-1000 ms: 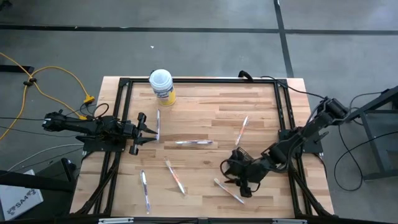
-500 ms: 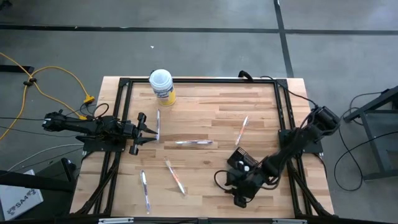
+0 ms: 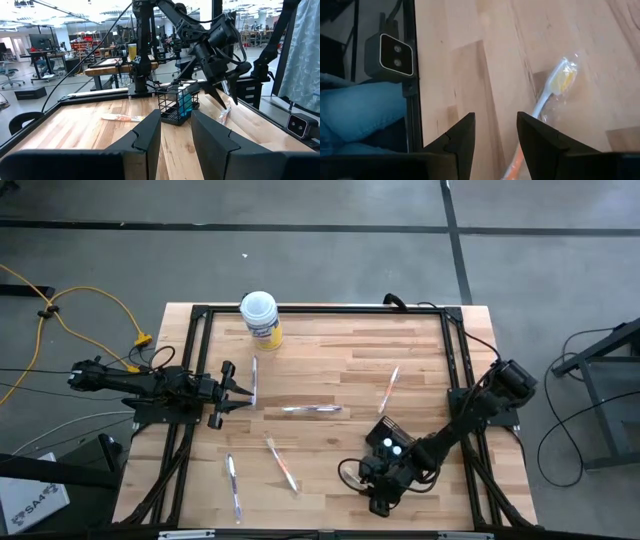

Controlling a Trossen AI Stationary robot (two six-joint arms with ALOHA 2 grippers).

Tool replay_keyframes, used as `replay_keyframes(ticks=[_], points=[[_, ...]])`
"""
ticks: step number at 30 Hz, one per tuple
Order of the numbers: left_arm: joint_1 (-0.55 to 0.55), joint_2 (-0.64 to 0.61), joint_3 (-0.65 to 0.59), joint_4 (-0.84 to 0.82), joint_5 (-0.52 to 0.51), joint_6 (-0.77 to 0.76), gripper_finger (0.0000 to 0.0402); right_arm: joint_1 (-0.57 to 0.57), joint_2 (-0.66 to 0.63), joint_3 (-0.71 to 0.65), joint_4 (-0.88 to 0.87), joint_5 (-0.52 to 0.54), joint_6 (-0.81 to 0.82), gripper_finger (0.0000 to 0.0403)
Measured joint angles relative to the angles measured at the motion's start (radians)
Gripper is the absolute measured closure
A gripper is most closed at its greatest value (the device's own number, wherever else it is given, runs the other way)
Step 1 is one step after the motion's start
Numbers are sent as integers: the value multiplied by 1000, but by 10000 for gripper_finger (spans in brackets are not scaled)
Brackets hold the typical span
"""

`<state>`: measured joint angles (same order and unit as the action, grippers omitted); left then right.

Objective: Pick & Place toothbrushing station
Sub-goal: Put the bottom orange toothbrush into the wire organizer

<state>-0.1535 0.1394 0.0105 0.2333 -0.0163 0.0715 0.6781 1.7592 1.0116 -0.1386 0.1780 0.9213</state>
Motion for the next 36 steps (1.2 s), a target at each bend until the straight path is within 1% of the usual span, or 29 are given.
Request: replay_keyframes(ticks=[5, 12, 16, 24, 30, 36], points=[[0, 0, 0, 0, 0, 0, 299, -7, 0, -1, 28, 1, -9, 266], [0, 0, 0, 0, 0, 0, 299, -6, 0, -1, 71, -6, -124, 266], [0, 0, 0, 0, 0, 0, 299, -13, 0, -1, 72, -56, -218, 266], [0, 0, 0, 0, 0, 0, 299, -65, 0, -1, 59, -228, -406, 266], [0, 0, 0, 0, 0, 0, 299, -121, 0, -1, 22, -281, -520, 266], [0, 0, 0, 0, 0, 0, 299, -174, 0, -1, -12, -284, -592, 266]])
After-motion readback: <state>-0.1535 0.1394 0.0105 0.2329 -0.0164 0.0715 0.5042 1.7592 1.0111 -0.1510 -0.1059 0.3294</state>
